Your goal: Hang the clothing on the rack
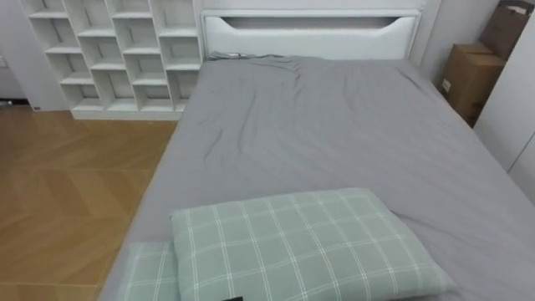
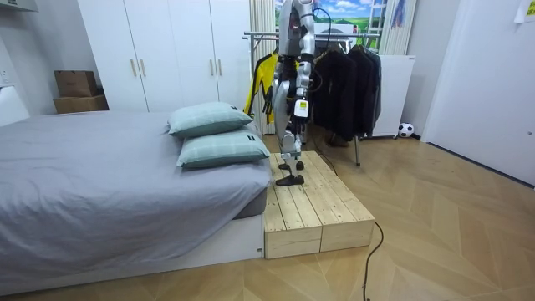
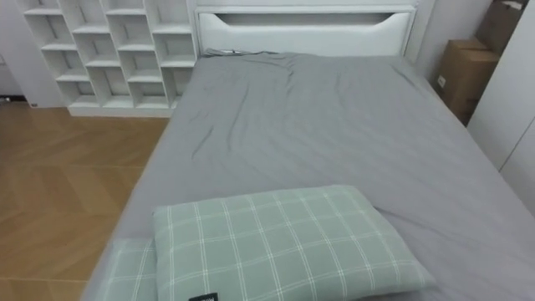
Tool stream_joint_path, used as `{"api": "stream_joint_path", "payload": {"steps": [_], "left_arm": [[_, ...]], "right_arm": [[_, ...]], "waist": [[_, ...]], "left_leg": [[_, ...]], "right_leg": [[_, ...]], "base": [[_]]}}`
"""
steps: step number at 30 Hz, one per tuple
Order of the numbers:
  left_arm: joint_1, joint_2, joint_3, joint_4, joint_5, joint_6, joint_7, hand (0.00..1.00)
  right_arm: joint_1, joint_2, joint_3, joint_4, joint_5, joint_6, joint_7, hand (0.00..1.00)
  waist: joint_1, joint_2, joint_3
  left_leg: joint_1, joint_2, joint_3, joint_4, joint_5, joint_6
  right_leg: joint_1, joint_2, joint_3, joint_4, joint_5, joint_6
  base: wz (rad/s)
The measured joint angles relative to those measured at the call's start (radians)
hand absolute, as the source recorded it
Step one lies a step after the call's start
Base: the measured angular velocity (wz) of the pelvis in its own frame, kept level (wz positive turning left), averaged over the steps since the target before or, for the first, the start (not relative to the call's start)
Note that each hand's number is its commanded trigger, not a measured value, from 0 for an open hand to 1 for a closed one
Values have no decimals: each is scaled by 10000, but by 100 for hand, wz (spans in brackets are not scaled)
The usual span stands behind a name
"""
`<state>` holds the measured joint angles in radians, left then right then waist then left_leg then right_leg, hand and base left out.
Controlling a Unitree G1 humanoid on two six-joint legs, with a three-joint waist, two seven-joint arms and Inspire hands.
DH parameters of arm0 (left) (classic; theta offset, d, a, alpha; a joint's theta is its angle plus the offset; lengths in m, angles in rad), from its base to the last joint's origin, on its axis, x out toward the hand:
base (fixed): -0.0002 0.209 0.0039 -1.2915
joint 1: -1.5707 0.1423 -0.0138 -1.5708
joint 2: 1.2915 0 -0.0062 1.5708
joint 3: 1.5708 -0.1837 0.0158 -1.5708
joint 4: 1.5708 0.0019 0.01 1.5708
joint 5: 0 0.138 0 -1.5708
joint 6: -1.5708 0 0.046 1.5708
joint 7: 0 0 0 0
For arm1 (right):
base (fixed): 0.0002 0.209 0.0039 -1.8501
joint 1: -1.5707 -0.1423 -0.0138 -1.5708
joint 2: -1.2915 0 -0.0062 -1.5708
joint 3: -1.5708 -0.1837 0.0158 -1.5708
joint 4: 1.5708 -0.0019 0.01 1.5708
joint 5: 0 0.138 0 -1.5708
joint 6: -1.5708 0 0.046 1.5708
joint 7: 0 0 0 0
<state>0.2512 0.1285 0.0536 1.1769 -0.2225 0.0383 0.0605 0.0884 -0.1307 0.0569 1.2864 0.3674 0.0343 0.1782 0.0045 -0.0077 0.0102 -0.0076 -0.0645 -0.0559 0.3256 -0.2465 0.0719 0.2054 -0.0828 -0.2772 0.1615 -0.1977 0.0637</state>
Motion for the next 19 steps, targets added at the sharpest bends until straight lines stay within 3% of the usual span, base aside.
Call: {"api": "stream_joint_path", "payload": {"steps": [11,19], "left_arm": [[-145,-8,-4,1,1,-3,-47,0],[-200,-30,-43,0,-6,-13,-42,0]], "right_arm": [[21,-9,-1,9,220,-27,6,0],[22,-50,2,7,225,-32,98,0]], "waist": [[-3,87,-22],[-14,104,11]], "left_leg": [[-13,0,84,-3,15,-21],[-10,5,110,-6,14,-22]], "right_leg": [[26,12,40,-105,0,0],[27,11,42,-109,0,0]], "base": [[0],[0]]}}
